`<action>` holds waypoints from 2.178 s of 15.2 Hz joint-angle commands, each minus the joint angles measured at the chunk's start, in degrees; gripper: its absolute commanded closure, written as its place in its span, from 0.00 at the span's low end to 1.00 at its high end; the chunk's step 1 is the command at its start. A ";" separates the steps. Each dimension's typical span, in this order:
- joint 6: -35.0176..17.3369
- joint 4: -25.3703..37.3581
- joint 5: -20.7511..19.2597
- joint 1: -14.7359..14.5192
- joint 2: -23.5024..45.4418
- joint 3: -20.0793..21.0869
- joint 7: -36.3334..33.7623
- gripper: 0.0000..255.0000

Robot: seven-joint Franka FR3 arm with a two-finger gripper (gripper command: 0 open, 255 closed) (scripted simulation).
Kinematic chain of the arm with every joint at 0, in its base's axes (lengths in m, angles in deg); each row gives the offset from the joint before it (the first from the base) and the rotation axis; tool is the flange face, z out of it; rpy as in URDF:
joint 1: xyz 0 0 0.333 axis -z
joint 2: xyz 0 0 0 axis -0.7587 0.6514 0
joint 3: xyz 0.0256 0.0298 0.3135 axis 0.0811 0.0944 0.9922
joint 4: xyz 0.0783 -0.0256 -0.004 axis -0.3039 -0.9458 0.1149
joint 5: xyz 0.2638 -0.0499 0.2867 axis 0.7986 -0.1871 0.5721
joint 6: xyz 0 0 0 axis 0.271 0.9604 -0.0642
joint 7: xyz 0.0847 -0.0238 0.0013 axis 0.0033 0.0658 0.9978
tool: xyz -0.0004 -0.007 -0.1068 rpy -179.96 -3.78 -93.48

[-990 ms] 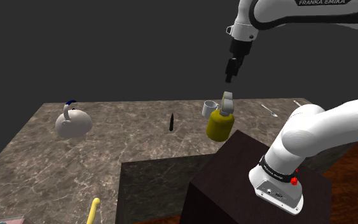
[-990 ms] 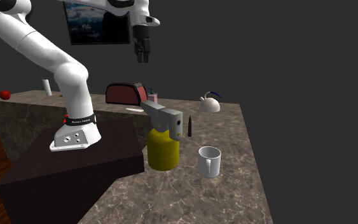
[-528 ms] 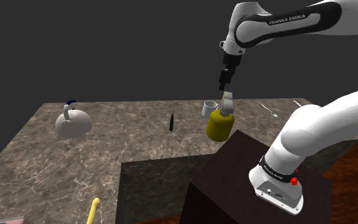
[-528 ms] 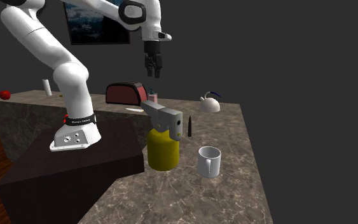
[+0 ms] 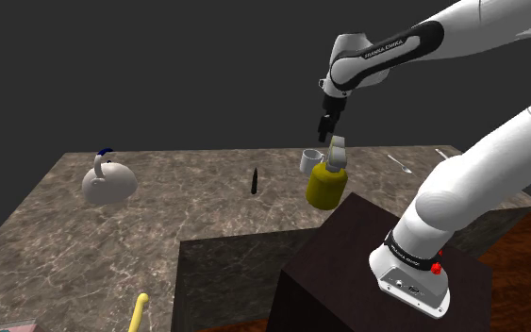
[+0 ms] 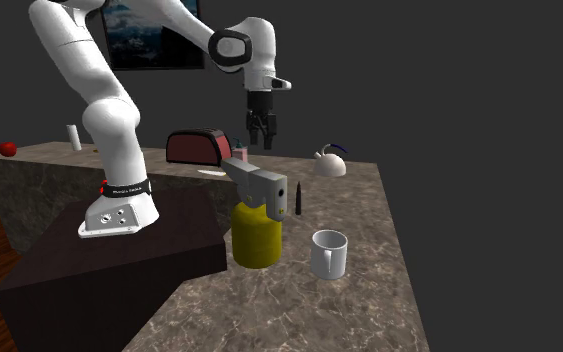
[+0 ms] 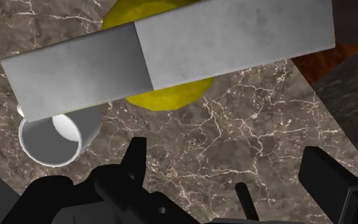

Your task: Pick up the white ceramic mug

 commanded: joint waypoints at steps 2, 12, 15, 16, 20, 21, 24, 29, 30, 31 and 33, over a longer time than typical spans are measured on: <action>-4.96 2.36 1.20 0.00 7.47 -2.12 2.82 0.00; -15.58 13.77 11.17 2.43 31.24 -5.17 15.08 0.00; -17.12 18.63 14.55 4.50 38.32 -4.36 18.55 0.00; -17.47 20.40 15.55 5.28 40.65 -3.99 19.56 0.00; -18.17 28.18 18.66 8.63 49.80 -2.27 22.81 0.00; -18.18 30.31 19.24 9.47 52.07 -1.85 23.44 0.00; -19.14 32.11 19.99 10.38 54.92 -1.14 24.05 0.00; -21.54 32.91 20.98 11.11 58.14 -0.19 24.61 0.00; -21.82 33.00 21.09 11.20 58.51 -0.07 24.67 0.00; -21.81 33.01 21.09 11.20 58.52 -0.07 24.67 0.00; -21.78 33.16 21.10 11.24 58.63 -0.05 24.69 1.00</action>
